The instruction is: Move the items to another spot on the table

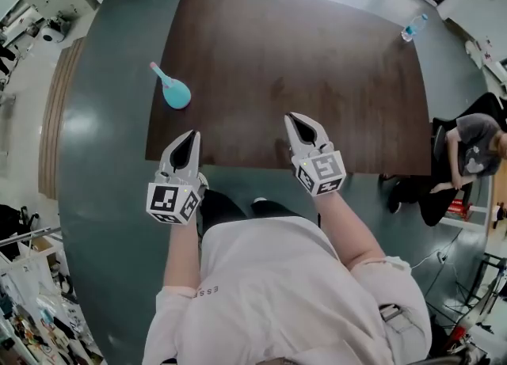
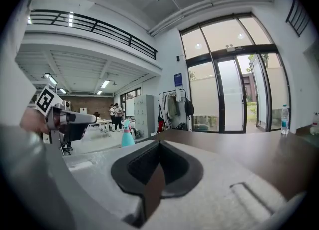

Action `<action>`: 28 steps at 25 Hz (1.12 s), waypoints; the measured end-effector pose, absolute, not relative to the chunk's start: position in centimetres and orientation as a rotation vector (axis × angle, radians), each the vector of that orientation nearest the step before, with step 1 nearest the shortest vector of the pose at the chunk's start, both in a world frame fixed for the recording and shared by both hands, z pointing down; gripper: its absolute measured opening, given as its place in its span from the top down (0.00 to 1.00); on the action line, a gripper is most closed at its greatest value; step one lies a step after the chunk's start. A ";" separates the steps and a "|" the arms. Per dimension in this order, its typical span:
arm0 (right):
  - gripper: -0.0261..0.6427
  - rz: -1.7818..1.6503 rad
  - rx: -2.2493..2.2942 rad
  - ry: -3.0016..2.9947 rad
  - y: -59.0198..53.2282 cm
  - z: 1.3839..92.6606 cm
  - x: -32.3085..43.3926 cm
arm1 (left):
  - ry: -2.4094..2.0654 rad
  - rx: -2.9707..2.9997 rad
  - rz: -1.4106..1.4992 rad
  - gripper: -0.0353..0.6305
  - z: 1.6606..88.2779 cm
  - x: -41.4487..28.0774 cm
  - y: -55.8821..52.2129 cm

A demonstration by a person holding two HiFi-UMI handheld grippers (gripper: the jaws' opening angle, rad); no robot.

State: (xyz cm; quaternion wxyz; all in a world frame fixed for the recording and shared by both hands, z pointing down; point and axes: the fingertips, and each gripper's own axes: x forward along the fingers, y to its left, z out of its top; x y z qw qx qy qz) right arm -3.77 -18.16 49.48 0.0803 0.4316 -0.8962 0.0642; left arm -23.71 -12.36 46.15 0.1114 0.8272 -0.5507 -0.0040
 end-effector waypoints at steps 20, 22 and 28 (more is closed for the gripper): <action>0.97 0.232 1.491 -2.549 -4.0 49.9 7.8 | -1.328 2.573 0.004 0.93 45.1 -10.5 -2.2; 0.97 0.232 1.520 -2.542 -1.9 49.7 8.5 | -1.283 2.600 0.006 0.93 45.0 -9.1 -0.7; 0.97 0.221 1.575 -2.497 2.5 49.6 11.1 | -1.206 2.632 0.014 0.93 44.4 -6.0 3.2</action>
